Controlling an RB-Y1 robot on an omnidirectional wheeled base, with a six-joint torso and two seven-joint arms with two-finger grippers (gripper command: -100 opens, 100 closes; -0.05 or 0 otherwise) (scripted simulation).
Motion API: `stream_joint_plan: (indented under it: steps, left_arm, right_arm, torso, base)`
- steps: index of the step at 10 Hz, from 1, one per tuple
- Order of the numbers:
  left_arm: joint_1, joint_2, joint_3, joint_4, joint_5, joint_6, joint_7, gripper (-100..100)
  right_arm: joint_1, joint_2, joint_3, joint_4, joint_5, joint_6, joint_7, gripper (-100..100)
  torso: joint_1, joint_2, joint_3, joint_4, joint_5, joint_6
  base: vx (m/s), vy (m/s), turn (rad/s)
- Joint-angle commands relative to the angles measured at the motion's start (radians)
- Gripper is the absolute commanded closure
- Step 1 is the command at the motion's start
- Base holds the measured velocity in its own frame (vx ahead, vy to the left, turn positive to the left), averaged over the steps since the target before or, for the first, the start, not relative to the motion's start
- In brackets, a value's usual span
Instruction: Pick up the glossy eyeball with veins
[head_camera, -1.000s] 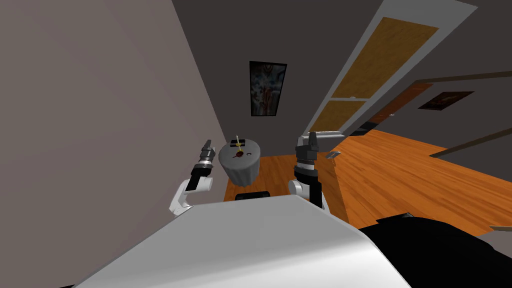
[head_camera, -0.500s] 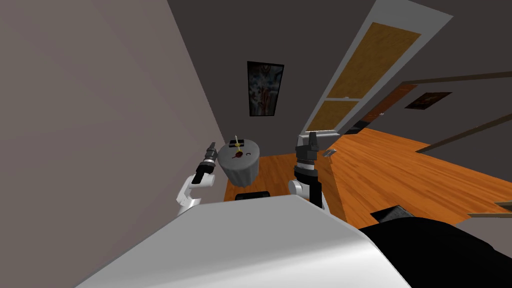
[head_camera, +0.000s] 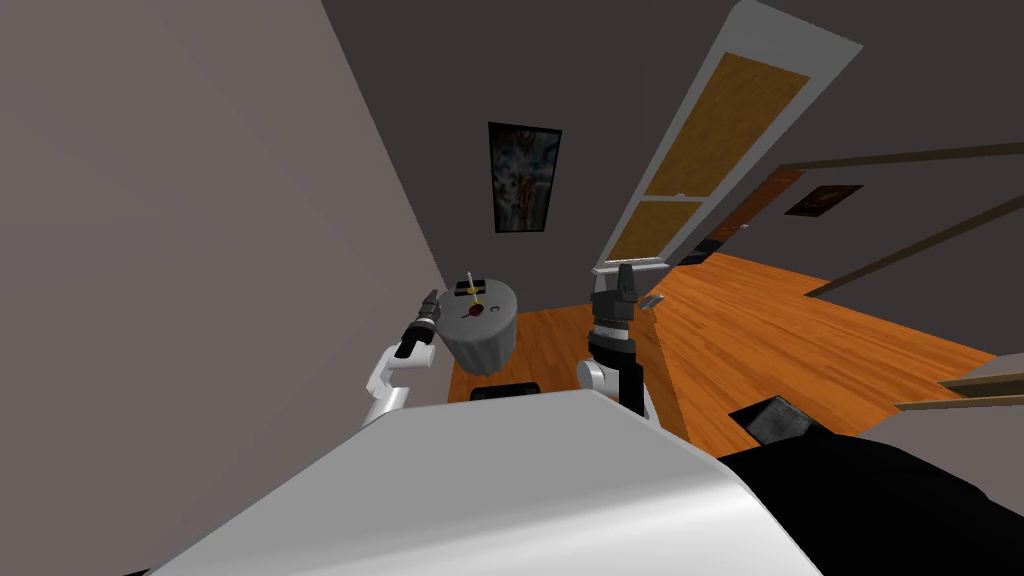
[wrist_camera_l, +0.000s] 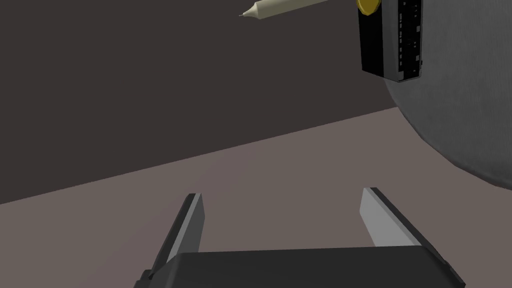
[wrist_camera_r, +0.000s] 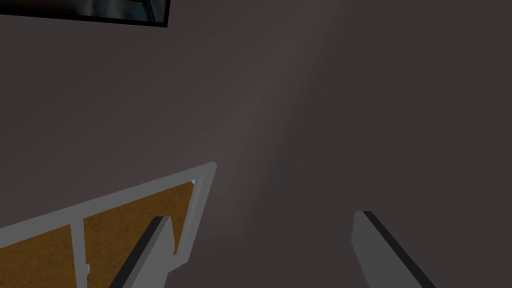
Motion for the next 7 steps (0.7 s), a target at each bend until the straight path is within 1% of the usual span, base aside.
stream_joint_plan:
  steps: [1, 2, 3, 4, 5, 6, 7]
  left_arm:
    - [-0.033, 0.007, -0.002, 0.050, 0.008, 0.036, -0.002, -100]
    - [-0.033, 0.007, -0.002, 0.067, 0.008, 0.036, -0.002, -100]
    - [-0.059, 0.007, -0.004, 0.106, 0.012, 0.071, -0.006, -100]
    - [-0.059, 0.007, -0.004, 0.112, 0.012, 0.071, -0.006, -100]
    - [-0.086, 0.006, -0.007, 0.155, 0.017, 0.105, -0.010, -100]
    - [-0.111, 0.004, -0.010, 0.183, 0.021, 0.135, -0.014, -100]
    - [-0.111, 0.004, -0.010, 0.201, 0.021, 0.139, -0.014, -100]
  right_arm:
    - [0.000, 0.000, 0.000, 0.000, 0.000, 0.000, 0.000, 0]
    - [0.000, 0.000, 0.000, 0.000, 0.000, 0.000, 0.000, 0]
    - [0.000, 0.000, 0.000, 0.000, 0.000, 0.000, 0.000, 0]
    - [0.000, 0.000, 0.000, 0.000, 0.000, 0.000, 0.000, 0]
    - [0.000, 0.000, 0.000, 0.000, 0.000, 0.000, 0.000, 0]
    - [0.000, 0.000, 0.000, 0.000, 0.000, 0.000, 0.000, 0]
    - [0.000, 0.000, 0.000, 0.000, 0.000, 0.000, 0.000, 0]
  torso:
    - [0.000, 0.000, 0.000, 0.000, 0.000, 0.000]
    - [0.000, 0.000, 0.000, 0.000, 0.000, 0.000]
    - [0.000, 0.000, 0.000, 0.000, 0.000, 0.000]
    - [0.000, 0.000, 0.000, 0.000, 0.000, 0.000]
    - [-0.001, 0.000, 0.000, 0.000, 0.000, 0.000]
    - [-0.001, 0.000, 0.000, 0.000, 0.000, 0.000]
    - [0.000, 0.000, 0.000, 0.000, 0.000, 0.000]
  base:
    - [0.000, 0.026, -0.086]
    - [0.001, 0.021, -0.048]
    - [0.002, 0.024, -0.077]
    - [-0.001, 0.022, -0.045]
    - [-0.002, 0.023, -0.074]
    - [0.003, 0.032, -0.145]
    - [0.002, 0.029, -0.050]
